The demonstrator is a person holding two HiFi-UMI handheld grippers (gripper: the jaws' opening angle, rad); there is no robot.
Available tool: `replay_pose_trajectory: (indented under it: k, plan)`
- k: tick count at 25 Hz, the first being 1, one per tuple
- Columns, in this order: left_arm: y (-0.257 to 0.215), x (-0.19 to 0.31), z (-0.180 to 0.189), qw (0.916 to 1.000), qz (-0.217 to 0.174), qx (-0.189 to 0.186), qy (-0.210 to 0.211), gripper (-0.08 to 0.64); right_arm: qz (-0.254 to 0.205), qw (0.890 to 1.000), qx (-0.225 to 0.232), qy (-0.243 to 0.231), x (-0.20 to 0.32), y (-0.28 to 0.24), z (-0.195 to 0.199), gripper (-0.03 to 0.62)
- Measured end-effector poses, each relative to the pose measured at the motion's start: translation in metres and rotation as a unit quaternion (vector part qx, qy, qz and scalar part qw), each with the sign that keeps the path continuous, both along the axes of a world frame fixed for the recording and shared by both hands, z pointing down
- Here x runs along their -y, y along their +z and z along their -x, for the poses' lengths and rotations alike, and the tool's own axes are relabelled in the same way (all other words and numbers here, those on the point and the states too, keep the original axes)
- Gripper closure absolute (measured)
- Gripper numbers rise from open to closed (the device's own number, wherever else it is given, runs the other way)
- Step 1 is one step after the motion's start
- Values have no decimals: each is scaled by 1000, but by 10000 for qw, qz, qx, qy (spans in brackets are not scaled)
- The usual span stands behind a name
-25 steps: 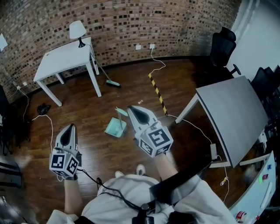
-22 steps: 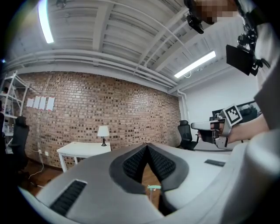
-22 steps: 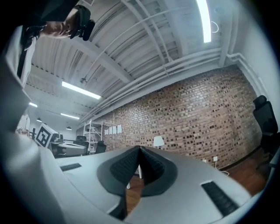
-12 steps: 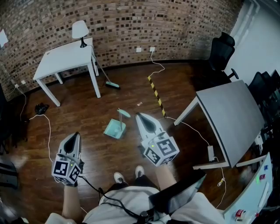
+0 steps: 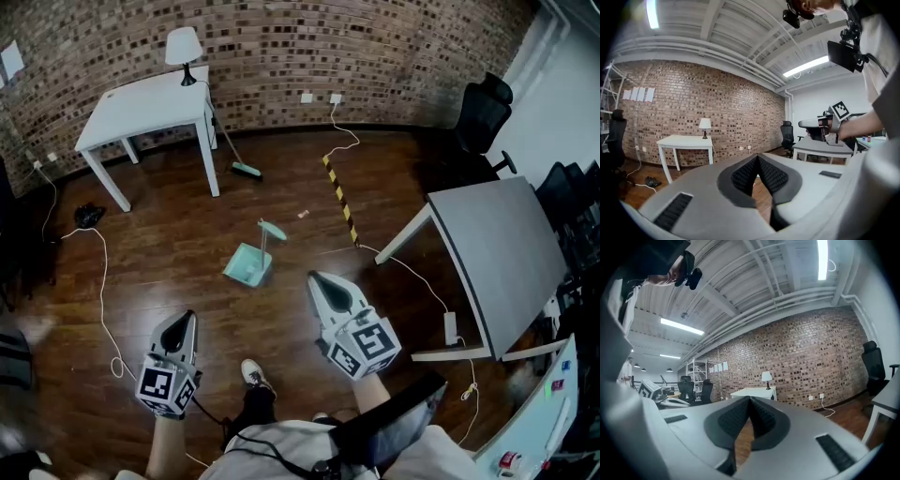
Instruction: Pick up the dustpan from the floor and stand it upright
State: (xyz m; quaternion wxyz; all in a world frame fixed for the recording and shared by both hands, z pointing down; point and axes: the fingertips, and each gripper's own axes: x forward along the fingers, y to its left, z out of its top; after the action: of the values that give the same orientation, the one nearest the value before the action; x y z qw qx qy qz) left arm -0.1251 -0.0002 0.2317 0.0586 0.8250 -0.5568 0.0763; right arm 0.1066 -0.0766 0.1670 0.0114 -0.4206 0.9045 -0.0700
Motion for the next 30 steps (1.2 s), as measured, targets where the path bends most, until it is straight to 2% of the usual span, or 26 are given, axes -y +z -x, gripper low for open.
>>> replay_pose_trajectory:
  k: [3,6,11,15,20,26,30]
  plan:
    - [1,-19,-15,9997,-23,226,54,557,-24,10000,77,39,-22,2,-18,612]
    - [-15,-56,-49,9988,-252,422,5,557,-280,9995,110,-85,-69,-11,-44,612]
    - [-33,-167,-132,9963,-694,487,-146,557,-818,9961,90,-311,-191,-24,-114,612]
    - [-25,-258,-200,9963,-668,523,-116,557,-781,9964,169,-294,-276,-15,-183,612]
    - [-50,-342,-250,9964,-738,389,-151,557,-794,9961,286,-252,-363,-32,-243,612]
    - [-82,-412,-288,9953,-892,384,-53,557,-866,9950,407,-274,-432,-53,-272,612]
    - [-96,-439,-303,9942,-962,486,31,557,-836,9955,348,-271,-453,-62,-277,612]
